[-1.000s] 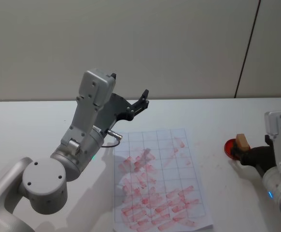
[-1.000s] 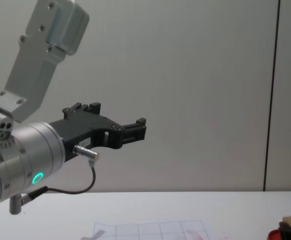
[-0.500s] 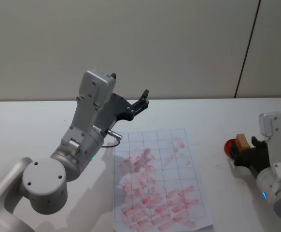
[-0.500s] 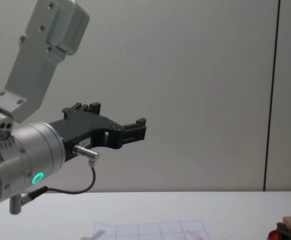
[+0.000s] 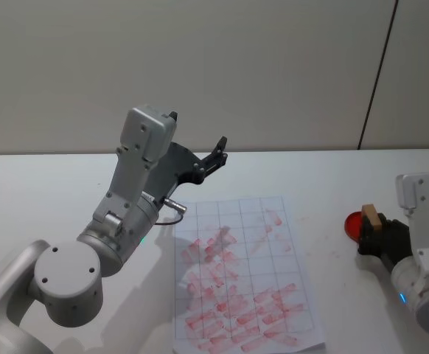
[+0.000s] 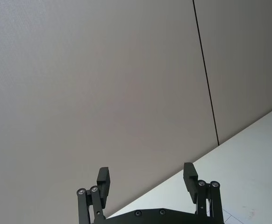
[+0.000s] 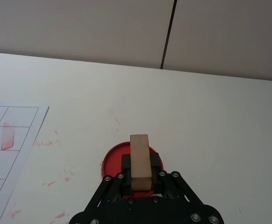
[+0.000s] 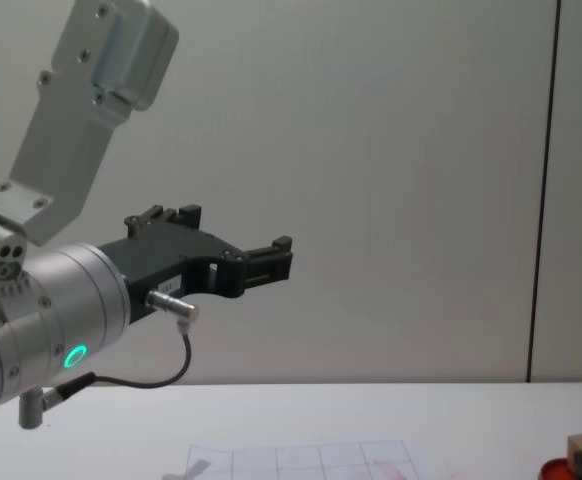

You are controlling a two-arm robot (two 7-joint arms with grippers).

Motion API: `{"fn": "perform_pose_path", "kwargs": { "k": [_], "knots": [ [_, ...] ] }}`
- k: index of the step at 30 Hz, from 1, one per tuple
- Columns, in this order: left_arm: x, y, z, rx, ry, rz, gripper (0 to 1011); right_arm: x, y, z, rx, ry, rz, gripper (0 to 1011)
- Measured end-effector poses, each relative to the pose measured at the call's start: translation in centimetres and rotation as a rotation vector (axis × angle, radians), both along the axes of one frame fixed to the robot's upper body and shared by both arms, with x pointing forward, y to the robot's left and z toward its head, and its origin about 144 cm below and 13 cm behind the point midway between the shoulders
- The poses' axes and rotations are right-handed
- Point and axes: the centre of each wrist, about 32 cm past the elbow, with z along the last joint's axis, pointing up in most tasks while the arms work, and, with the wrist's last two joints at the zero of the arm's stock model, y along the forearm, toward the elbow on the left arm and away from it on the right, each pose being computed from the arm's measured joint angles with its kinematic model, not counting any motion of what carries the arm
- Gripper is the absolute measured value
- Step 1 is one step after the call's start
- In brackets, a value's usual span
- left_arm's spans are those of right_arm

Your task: Use the one hand to pick up the stamp and affix it onto the A4 paper.

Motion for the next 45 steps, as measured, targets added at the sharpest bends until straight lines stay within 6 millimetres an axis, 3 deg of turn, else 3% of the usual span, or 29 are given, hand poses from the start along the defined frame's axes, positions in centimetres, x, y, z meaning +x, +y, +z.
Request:
{"fn": "perform_pose_path", "kwargs": {
  "k": [27,45],
  "knots": [
    [0.0,0.0,0.0,0.000,0.000,0.000,1001,0.7,-0.4,0.2,0.049,0.056,-0.022,219],
    [0.0,0.0,0.0,0.000,0.000,0.000,1001,-0.7,0.4,4.3,0.094,-0.055,0.094,219]
  ]
}}
